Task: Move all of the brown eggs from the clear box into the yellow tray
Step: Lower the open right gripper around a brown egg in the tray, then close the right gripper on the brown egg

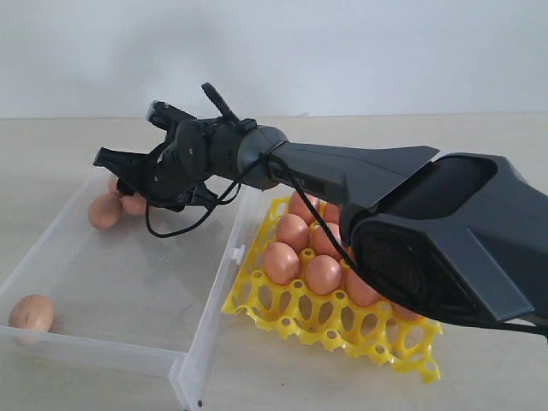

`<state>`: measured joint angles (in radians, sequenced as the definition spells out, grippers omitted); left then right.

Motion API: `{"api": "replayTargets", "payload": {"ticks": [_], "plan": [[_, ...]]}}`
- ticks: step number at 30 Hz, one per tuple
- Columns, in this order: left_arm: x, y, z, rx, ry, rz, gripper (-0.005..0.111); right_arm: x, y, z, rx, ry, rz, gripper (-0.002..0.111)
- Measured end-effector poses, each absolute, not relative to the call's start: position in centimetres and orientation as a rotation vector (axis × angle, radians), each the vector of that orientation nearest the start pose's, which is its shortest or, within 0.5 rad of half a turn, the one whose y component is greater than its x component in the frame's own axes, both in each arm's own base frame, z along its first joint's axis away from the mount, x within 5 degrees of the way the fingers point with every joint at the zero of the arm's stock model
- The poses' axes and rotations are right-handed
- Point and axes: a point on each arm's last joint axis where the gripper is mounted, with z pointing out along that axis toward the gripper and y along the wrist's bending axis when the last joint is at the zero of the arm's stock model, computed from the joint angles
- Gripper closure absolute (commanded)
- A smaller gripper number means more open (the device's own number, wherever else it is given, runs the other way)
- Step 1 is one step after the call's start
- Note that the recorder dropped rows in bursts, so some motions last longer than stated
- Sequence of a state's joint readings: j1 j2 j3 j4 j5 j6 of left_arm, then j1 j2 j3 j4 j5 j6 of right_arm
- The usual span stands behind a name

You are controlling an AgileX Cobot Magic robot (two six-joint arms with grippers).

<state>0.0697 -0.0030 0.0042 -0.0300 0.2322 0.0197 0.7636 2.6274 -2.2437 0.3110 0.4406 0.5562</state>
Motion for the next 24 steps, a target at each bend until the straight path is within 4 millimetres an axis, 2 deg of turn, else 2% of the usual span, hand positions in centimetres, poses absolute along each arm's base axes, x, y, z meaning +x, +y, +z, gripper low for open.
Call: {"api": "replayTargets", "payload": {"ticks": [2,8,10,12,16,19,24], "plan": [[5.5,0.3,19.1,-0.063,1.716,0.039,0.111,41.1,40.9,11.7,-0.007,2.474,0.915,0.09],[5.5,0.3,19.1,-0.063,1.716,0.039,0.111,41.2,40.8,11.8,-0.07,2.448,0.895,0.099],[5.5,0.3,19.1,-0.063,1.716,0.039,0.111,41.3,40.8,11.8,-0.152,2.425,0.865,0.109],[5.5,0.3,19.1,-0.063,1.716,0.039,0.111,41.1,41.0,12.3,-0.289,2.378,0.81,0.108],[5.5,0.3,19.1,-0.063,1.716,0.039,0.111,40.1,42.0,15.2,-0.458,2.259,0.772,0.108],[5.5,0.3,19.1,-0.063,1.716,0.039,0.111,39.4,42.5,17.5,-0.49,2.2,0.787,0.108],[5.5,0.3,19.1,-0.063,1.716,0.039,0.111,39.1,42.3,20.4,-0.533,2.136,0.762,0.108]]}}
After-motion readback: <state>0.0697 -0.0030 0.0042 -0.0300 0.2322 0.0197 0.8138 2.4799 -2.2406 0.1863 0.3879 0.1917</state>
